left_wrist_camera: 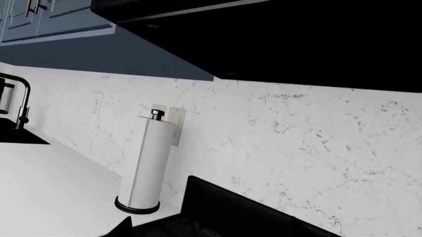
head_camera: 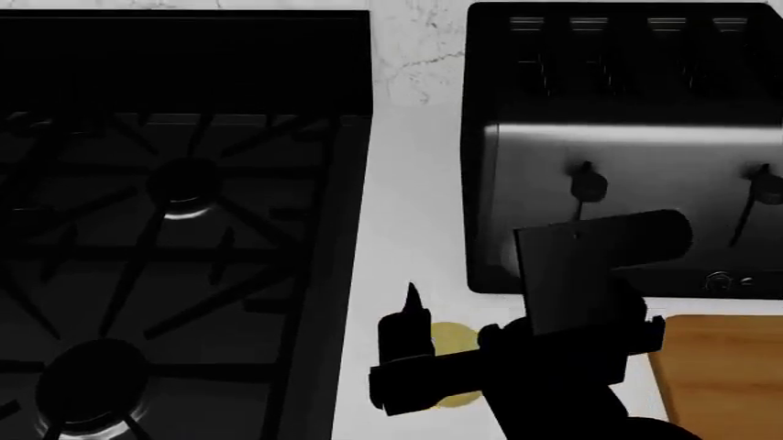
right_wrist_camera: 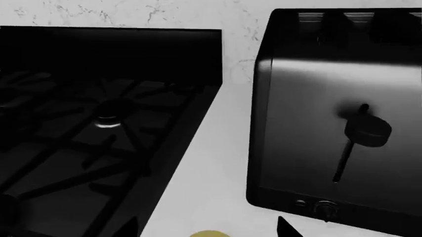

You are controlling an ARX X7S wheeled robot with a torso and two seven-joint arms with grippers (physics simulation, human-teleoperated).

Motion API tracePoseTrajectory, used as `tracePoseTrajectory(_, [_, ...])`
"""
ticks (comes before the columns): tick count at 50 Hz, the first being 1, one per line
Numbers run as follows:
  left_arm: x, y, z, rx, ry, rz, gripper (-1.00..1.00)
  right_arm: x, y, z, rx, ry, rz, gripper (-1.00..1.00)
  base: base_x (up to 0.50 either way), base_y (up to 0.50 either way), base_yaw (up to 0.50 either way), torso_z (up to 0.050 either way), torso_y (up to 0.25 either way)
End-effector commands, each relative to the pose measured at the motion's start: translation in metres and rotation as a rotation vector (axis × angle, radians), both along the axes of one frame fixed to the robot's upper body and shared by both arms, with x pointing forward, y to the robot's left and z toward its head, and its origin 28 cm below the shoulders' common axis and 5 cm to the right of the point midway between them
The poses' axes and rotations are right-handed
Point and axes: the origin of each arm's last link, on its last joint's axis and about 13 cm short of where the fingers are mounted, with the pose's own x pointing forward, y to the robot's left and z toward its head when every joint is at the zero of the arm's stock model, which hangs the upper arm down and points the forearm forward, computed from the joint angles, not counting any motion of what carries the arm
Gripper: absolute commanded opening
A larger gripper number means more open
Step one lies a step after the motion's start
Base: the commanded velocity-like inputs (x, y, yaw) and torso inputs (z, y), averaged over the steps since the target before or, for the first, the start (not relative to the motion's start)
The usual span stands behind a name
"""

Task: Pick up the wedge of cheese and place it on the slice of bread to prepare a simple cheese on bread dish.

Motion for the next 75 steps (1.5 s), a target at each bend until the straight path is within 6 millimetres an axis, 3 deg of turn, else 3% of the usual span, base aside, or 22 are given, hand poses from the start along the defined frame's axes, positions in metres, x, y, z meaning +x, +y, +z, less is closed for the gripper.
tracePoseTrajectory(1, [0.0,0.0,0.0,0.001,-0.004,0.002,1.0,0.007,-0.006,-0.016,-0.001,0.128,-0.016,1.0,0.0,0.0,0.0,0.0,0.0])
tracePoseTrajectory(28, [0.001,-0.002,0.0,0.017,0.002,-0.005,1.0,0.027,-0.002,-0.022,-0.023,0.218,0.076,1.0,0.0,0.0,0.0,0.0,0.0])
tracePoseTrajectory(75, [-0.001,-0.001,0.001,0.013,-0.004,0.0,1.0,0.027,-0.002,-0.038,-0.049,0.261,0.082,1.0,0.0,0.0,0.0,0.0,0.0])
